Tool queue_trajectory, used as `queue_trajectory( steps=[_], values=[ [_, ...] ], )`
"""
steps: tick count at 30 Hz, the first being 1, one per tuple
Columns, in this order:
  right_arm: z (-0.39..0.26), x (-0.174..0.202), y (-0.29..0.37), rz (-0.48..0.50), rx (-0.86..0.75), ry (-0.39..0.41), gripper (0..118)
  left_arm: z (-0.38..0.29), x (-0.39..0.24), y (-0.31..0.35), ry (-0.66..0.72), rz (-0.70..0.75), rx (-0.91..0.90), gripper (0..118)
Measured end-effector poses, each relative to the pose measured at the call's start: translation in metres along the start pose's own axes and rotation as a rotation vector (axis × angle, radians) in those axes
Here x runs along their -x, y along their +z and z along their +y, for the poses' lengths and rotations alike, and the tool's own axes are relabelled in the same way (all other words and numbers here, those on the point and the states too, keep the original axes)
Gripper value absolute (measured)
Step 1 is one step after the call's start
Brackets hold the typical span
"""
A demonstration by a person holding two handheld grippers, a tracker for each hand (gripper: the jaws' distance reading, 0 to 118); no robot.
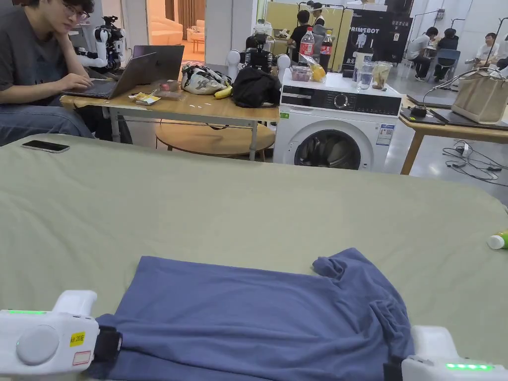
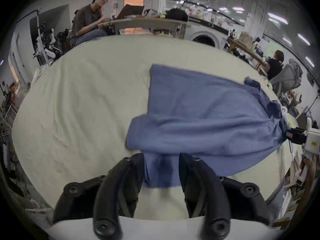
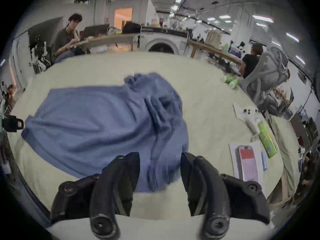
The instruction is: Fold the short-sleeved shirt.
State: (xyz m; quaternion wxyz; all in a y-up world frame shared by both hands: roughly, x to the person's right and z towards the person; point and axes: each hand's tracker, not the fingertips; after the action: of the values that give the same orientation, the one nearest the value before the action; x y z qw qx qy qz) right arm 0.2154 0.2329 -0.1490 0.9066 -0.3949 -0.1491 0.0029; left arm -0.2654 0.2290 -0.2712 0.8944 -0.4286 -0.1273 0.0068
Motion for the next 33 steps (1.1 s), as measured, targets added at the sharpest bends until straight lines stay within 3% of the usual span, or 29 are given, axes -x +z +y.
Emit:
queue_trajectory(
  steps=[1, 3, 4, 6, 10, 14, 24, 27, 28, 33],
  values=[
    [0.003, 0.002, 0.003, 0.006, -0.036, -0.014, 47, 0.001, -0.005, 0.004, -0.012, -0.007, -0.043, 38],
    [0.010, 0.010, 0.008, 0.022, -0.149, -0.041, 25, 0.002, -0.018, 0.013, -0.034, 0.000, -0.159, 37],
    [0.011, 0.013, 0.011, 0.023, -0.195, -0.047, 9, 0.001, -0.023, 0.017, -0.043, 0.007, -0.214, 31],
    [0.014, 0.022, 0.015, 0.030, -0.314, -0.071, 0, -0.002, -0.033, 0.024, -0.053, 0.023, -0.333, 2],
    [0.023, 0.036, 0.016, 0.018, -0.413, -0.098, 0, 0.004, -0.048, 0.024, -0.092, 0.092, -0.406, 0],
    [0.037, 0.046, 0.004, 0.031, -0.414, -0.088, 0, 0.031, -0.042, 0.009, -0.084, 0.050, -0.381, 0],
    [0.061, 0.053, -0.027, 0.062, -0.349, -0.085, 0, 0.156, 0.004, -0.088, -0.079, 0.026, -0.131, 0],
    [0.064, 0.052, -0.032, 0.060, -0.333, -0.072, 0, 0.180, 0.015, -0.126, -0.056, 0.013, 0.016, 37],
    [0.064, 0.052, -0.033, 0.060, -0.332, -0.070, 0, 0.186, 0.018, -0.136, -0.043, -0.009, 0.069, 42],
    [0.063, 0.046, -0.037, 0.045, -0.304, -0.048, 0, 0.186, 0.018, -0.184, 0.004, 0.015, 0.252, 41]
  ],
)
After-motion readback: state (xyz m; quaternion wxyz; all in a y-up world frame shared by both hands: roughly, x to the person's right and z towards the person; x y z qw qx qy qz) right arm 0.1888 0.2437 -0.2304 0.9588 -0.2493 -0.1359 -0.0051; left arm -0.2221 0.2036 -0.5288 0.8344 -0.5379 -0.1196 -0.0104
